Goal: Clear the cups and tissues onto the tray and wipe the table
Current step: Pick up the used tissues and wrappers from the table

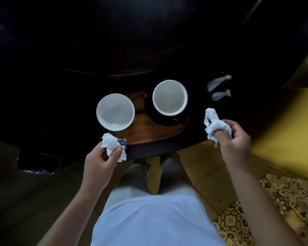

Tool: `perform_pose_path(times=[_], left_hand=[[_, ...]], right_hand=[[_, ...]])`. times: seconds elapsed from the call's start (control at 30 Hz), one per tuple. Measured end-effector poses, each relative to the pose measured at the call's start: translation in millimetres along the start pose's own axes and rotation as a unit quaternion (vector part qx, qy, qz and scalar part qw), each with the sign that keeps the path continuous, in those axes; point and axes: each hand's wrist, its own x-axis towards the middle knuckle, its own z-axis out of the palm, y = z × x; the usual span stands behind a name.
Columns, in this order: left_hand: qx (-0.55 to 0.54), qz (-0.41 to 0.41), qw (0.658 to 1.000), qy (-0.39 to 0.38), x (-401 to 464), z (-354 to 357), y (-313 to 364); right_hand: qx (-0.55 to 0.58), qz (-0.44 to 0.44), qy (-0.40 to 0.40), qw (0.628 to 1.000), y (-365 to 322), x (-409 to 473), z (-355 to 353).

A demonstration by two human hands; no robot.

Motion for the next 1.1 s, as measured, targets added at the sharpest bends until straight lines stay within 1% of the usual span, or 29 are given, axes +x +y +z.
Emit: perform_pose_path(times=[0.1, 0.2, 0.37, 0.43, 0.53, 0.63, 0.8, 0.97, 1.1], left_hand=[[-0.015, -0.008, 1.0, -0.011, 3, -5, -16], [-0.027, 0.006, 0.999, -0.024, 15, -6, -24], [-0.028, 0.027, 0.998, -0.042, 31, 0, -29], [-0.033, 0.034, 0.998, -0.045, 32, 3, -31], [-0.006, 0.028, 0.999, -0.045, 33, 6, -35], [0.012, 0.019, 0.999, -0.033, 34, 8, -36], [0.027, 0.016, 0.999, -0.02, 43, 6, -34], [0.033, 0.016, 0.999, -0.024, 49, 9, -32], [0.034, 0.029, 0.999, -0.017, 52, 15, -28]], right_hand=[[-0.018, -0.022, -0.026, 0.999, 0, -29, 32], [-0.044, -0.047, -0.055, 0.996, -2, -42, 64], [-0.085, -0.092, -0.115, 0.986, -2, -43, 104], [-0.099, -0.106, -0.129, 0.981, -1, -39, 113], [-0.119, -0.141, -0.141, 0.973, -1, -35, 125], [-0.138, -0.163, -0.143, 0.966, -1, -31, 133], [-0.143, -0.174, -0.136, 0.965, -2, -30, 138], [-0.143, -0.203, -0.102, 0.963, 0, -37, 156], [-0.166, -0.215, -0.077, 0.959, 1, -40, 165]])
